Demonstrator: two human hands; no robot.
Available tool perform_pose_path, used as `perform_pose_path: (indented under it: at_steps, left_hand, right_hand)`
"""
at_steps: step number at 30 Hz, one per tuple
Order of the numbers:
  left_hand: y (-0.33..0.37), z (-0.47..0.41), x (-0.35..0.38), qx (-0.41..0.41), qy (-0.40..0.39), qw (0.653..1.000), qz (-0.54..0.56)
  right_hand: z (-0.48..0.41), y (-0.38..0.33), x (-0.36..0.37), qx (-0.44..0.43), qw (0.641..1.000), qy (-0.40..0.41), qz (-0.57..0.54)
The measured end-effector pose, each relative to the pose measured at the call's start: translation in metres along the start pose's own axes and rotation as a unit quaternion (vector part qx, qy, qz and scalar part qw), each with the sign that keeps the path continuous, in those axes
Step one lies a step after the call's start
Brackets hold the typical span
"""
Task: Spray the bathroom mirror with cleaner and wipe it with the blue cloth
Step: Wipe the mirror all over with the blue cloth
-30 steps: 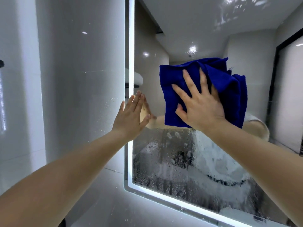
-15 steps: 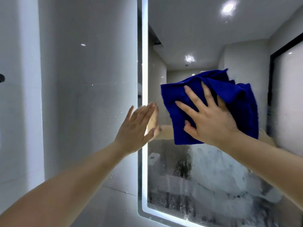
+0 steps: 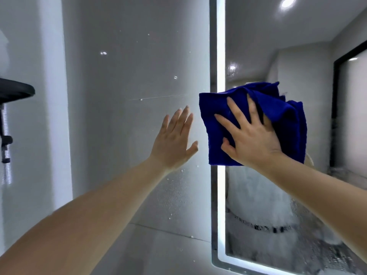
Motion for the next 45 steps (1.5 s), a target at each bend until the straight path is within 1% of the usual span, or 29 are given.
perform_pose_path:
  at_steps: [6,11,14,17,22,26,30,33,36,40,45]
  left_hand:
    - [-0.01,0.004,0.012,0.015,0.004,1.0,0.014]
    - [-0.006,-0.006,0.009,0.01,0.015,0.998,0.054]
    - [-0.003,-0.007,0.008,-0.002,0.025,0.997,0.068]
    - [0.007,0.003,0.014,0.005,0.018,0.997,0.081]
    - [0.019,0.025,0.017,0.019,0.007,0.994,0.105]
    - [0.02,0.059,0.028,0.001,-0.008,0.993,0.114]
    - [0.036,0.101,0.05,0.034,-0.049,0.993,0.103]
    - [0.045,0.117,0.058,0.042,-0.06,0.992,0.103]
    - [0.055,0.12,0.054,0.037,-0.06,0.989,0.129]
    - [0.064,0.107,0.036,0.03,-0.039,0.984,0.173]
    - [0.066,0.099,0.028,0.036,-0.038,0.983,0.173]
  right_hand:
    - [0.0,-0.004,-0.003,0.013,1.0,0.009,-0.003]
    - [0.002,-0.009,-0.002,0.062,0.998,0.015,-0.011]
    - [0.001,-0.01,-0.003,0.061,0.998,0.012,-0.019]
    - [0.004,-0.011,-0.001,0.061,0.998,0.004,-0.021]
    - [0.017,-0.018,0.008,0.033,0.999,-0.03,-0.025]
    - [0.042,-0.029,0.02,0.049,0.998,-0.038,-0.032]
    - [0.077,-0.043,0.035,0.044,0.997,-0.046,-0.038]
    - [0.1,-0.05,0.043,0.042,0.997,-0.051,-0.038]
    - [0.109,-0.052,0.045,0.042,0.997,-0.057,-0.038]
    - [0.109,-0.047,0.042,0.014,0.997,-0.066,-0.045]
    - [0.108,-0.039,0.04,-0.032,0.995,-0.079,-0.045]
Point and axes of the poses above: each hand's wrist, its own z-axis away from the middle knuckle, its own x-axis out of the palm, y = z × x, the point moved 9 cm from there along -z, towards the middle knuckle, and after that the axes turned 12 degrees about -z, right-handed, at the moved point
